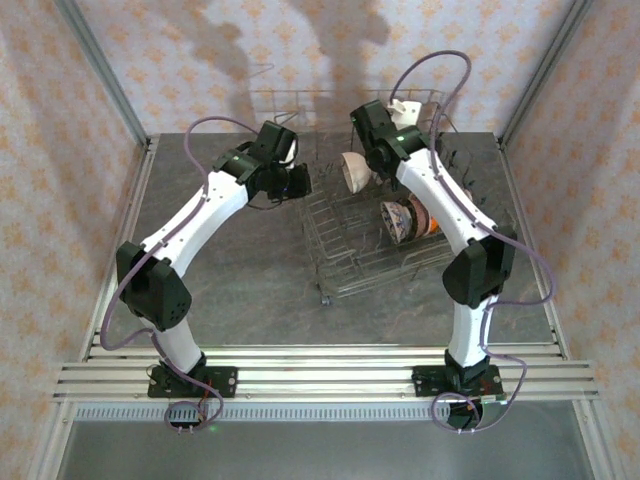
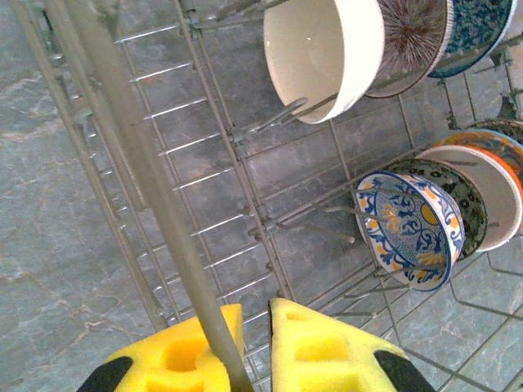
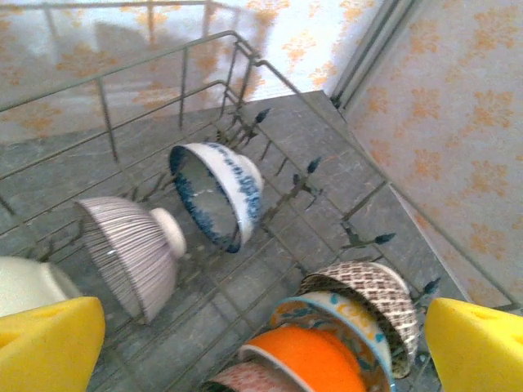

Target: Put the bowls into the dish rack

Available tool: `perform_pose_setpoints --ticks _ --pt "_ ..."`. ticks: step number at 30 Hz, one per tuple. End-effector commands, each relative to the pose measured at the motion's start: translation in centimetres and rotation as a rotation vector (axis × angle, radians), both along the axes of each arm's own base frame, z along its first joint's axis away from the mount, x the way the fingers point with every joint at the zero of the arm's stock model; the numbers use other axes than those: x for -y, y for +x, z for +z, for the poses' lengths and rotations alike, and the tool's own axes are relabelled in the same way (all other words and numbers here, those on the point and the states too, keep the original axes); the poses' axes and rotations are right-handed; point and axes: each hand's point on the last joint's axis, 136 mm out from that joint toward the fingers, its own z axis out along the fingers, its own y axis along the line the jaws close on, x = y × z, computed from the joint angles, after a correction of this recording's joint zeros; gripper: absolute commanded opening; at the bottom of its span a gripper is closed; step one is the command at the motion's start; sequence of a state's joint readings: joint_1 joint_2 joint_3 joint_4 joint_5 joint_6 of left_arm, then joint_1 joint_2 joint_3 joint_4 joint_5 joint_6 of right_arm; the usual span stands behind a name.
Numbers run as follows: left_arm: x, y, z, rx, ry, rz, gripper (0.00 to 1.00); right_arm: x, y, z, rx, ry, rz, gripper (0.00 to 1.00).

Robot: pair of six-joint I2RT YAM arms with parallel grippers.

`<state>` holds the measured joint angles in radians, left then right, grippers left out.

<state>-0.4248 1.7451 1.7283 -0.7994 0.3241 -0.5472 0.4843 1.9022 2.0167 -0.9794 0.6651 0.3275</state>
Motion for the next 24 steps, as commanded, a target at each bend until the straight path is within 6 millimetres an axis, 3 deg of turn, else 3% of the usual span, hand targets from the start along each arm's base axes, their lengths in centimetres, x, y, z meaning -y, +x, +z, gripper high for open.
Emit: perform_pose_setpoints --ticks 1,8,12,15,20,24 --pt "-6.6 0.7 4.6 0.143 0.117 0.060 0.00 1.6 -1.0 2.2 0.069 0.048 -0.035 1.00" --pt "-12.7 0.5 5.0 0.102 0.243 0.024 0.00 4.4 -2.2 2.8 0.064 0.034 -0.079 1.00" --pt "-16.6 0.2 4.7 0.021 0.221 0.066 0.00 5.7 -2.7 2.2 0.045 0.075 -0.084 1.00" --pt "-18.4 0.8 4.3 0.007 0.220 0.079 0.00 6.2 -2.9 1.7 0.035 0.093 -0.084 1.00" --pt "-20.0 2.8 4.4 -0.005 0.251 0.085 0.00 6.3 -2.9 0.8 0.002 0.087 -0.075 1.00" --pt "-18.9 3.8 4.5 -0.009 0.192 0.067 0.00 6.6 -2.9 0.2 -0.016 0.084 -0.078 1.00"
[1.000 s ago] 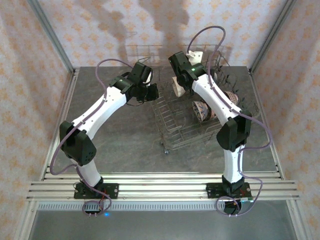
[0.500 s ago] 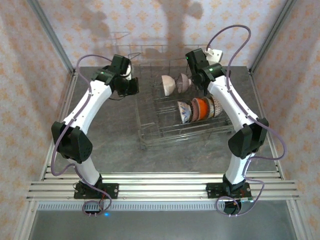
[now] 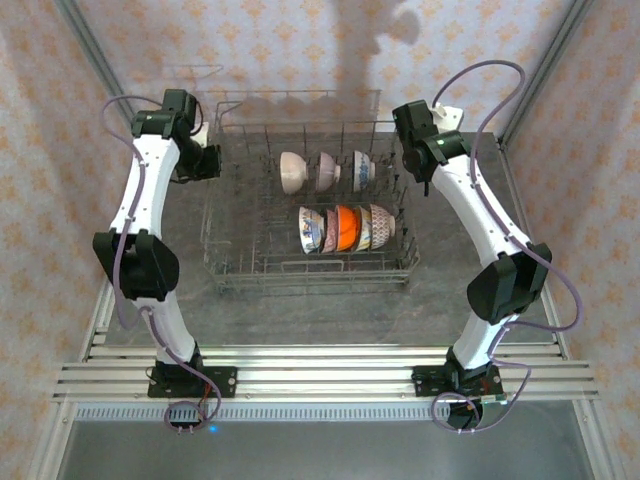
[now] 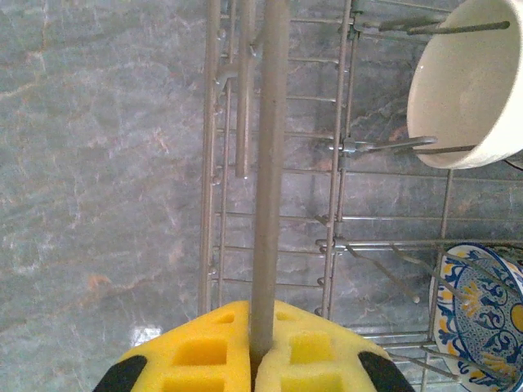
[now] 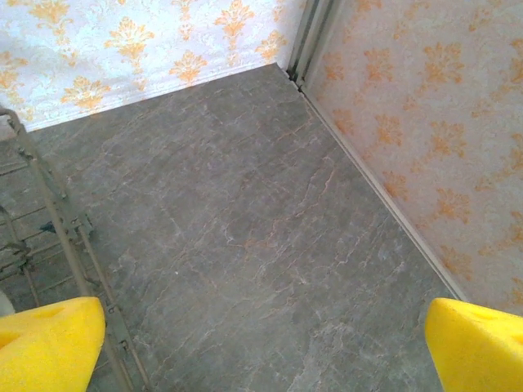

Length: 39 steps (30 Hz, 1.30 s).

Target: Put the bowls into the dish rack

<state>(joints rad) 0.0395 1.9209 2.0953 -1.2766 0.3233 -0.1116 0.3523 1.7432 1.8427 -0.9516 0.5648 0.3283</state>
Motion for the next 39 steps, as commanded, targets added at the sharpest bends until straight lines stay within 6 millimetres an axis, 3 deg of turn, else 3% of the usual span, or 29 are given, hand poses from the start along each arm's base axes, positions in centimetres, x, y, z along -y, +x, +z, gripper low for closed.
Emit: perform_pose_setpoints --ticks 1,10,19,21,23,27,29,31,33,35,39 --pt "2.2 1.6 4.6 0.158 -0.068 -0.041 0.00 0.6 -0.5 0.1 -0.003 0.008 -0.003 1.00" --pt "4.9 0.6 2.5 0.111 -0.085 -0.056 0.00 1.2 0.1 -1.5 -0.043 0.045 0.011 1.00" --pt "7.4 0.0 2.9 0.107 -0.113 -0.083 0.00 0.7 1.6 -1.1 -0.035 0.045 0.047 1.00" --pt "6.4 0.0 3.2 0.120 -0.053 -0.068 0.13 1.0 1.9 -0.9 -0.031 0.039 0.046 1.00" --pt "4.2 0.4 4.5 0.180 0.026 -0.008 0.30 1.7 2.2 -0.4 -0.004 0.043 0.029 1.00" --pt "0.4 0.9 9.4 0.401 0.087 0.109 0.63 4.9 2.4 0.1 0.070 0.046 -0.029 1.00" --pt "-2.0 0.5 11.8 0.537 0.146 0.188 0.93 6.9 2.5 -0.6 0.118 0.081 -0.044 1.00" --pt "-4.4 -0.5 13.4 0.650 0.216 0.267 0.99 8.8 2.2 -2.3 0.144 0.092 -0.055 1.00" --pt "-7.1 -1.7 12.7 0.703 0.303 0.340 0.99 10.6 1.5 -4.1 0.162 0.067 -0.068 1.00" --pt "-9.4 -3.1 10.8 0.696 0.379 0.399 0.99 12.4 0.1 -5.8 0.156 0.046 -0.106 1.00" --pt "-11.9 -5.0 3.3 0.557 0.412 0.455 0.99 15.8 -2.8 -10.8 0.076 0.066 -0.191 1.00"
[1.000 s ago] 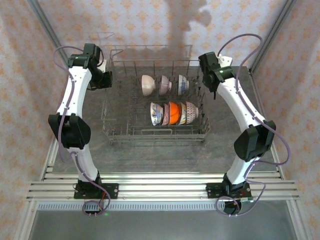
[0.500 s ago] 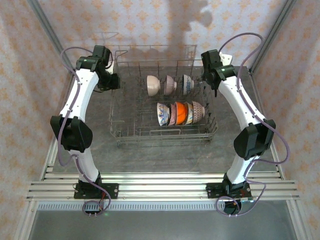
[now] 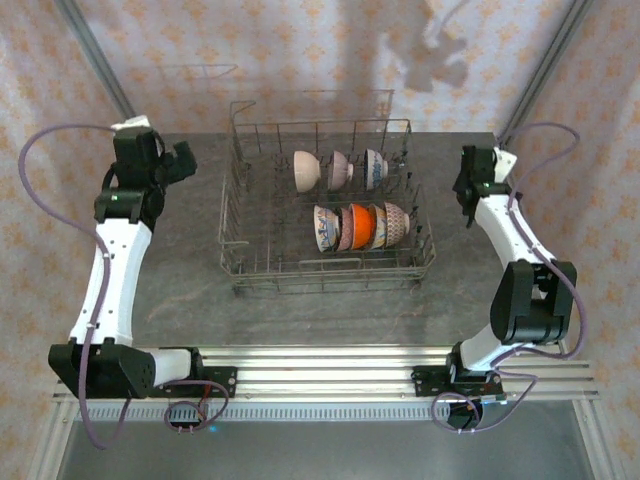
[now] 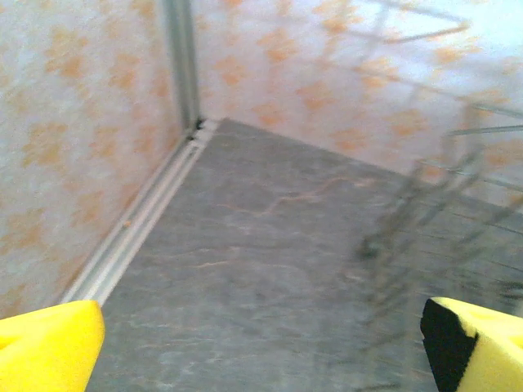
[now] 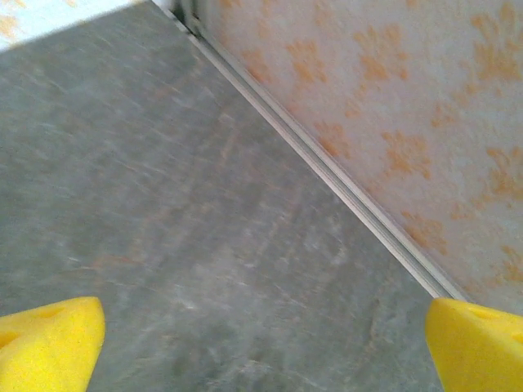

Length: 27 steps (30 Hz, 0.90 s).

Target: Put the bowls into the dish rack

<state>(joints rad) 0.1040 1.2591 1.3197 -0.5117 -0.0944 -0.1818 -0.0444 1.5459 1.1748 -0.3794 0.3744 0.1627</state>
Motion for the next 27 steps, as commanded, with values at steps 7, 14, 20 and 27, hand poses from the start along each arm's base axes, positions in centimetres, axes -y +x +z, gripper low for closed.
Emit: perform_pose_setpoints --ticks 7,14,20,27 --pt "-2.3 -1.0 -15.2 -0.017 0.065 0.094 0.99 -2.2 -0.8 -7.9 0.035 0.059 0.134 1.00" --pt "-0.7 -0.7 -19.1 0.067 0.071 0.017 0.99 -5.6 -0.9 -8.5 0.249 0.010 0.289 1.00" --pt "2.3 0.4 -20.7 0.145 0.167 -0.072 0.99 -8.5 -1.3 -9.2 0.371 0.006 0.468 1.00" --pt "2.8 0.0 -21.0 0.199 0.211 -0.076 0.99 -7.9 -1.3 -9.3 0.340 0.014 0.434 1.00"
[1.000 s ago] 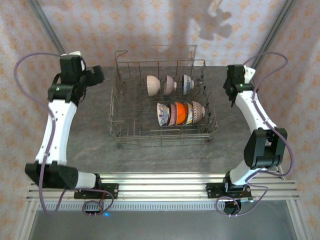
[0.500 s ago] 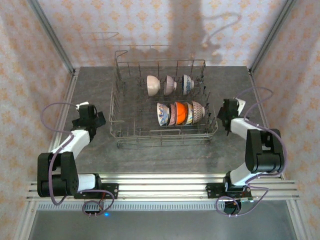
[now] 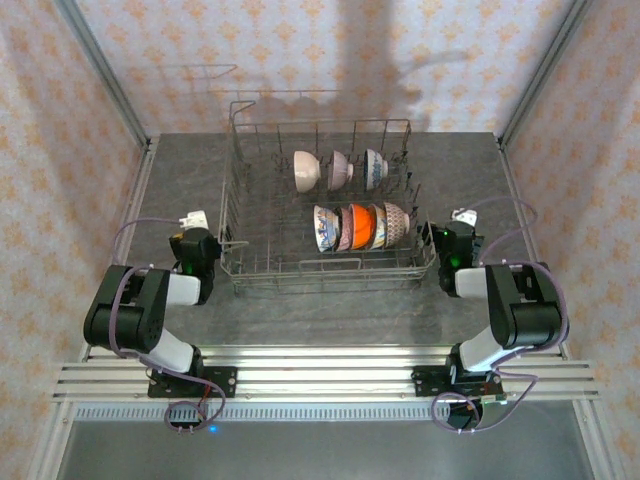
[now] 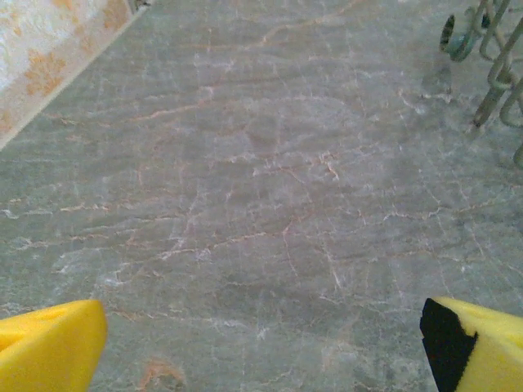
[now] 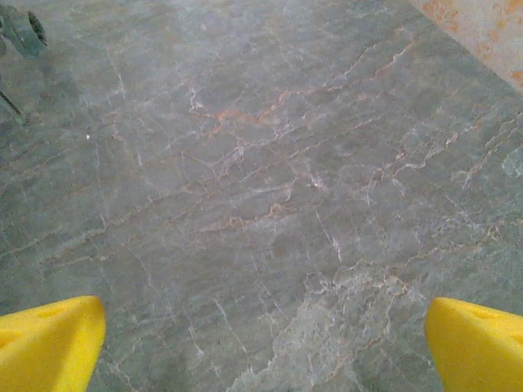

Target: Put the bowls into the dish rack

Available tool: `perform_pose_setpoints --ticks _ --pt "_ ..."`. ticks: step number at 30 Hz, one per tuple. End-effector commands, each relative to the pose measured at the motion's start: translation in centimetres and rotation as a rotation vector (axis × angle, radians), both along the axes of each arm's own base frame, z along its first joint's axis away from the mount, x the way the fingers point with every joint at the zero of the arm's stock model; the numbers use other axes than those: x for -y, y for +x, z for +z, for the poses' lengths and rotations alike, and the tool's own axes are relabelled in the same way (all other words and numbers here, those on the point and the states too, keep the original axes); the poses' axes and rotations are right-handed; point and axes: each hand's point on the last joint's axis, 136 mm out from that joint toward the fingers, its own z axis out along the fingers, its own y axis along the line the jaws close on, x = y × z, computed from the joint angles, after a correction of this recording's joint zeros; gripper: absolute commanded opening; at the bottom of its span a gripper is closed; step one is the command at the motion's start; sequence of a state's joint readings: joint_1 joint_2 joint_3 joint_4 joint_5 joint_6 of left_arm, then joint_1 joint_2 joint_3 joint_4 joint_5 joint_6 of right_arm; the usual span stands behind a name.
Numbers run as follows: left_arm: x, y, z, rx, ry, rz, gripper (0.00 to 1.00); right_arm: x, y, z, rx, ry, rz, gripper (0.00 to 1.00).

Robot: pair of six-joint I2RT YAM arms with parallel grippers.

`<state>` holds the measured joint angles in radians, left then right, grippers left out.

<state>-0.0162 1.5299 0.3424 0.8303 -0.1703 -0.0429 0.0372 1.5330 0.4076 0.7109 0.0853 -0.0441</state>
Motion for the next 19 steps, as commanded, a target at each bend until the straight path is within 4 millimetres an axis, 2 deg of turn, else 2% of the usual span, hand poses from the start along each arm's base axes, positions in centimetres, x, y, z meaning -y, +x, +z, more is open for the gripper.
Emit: perform_pose_setpoints --ticks 1,19 --pt "-0.45 0.86 3.45 0.151 0.045 0.025 0.99 -0.18 1.07 2.25 0.094 0.004 0.007 1.00" --pt "-0.57 1.19 3.06 0.107 0.055 0.044 0.99 -0.62 1.27 2.09 0.084 0.018 0.044 1.00"
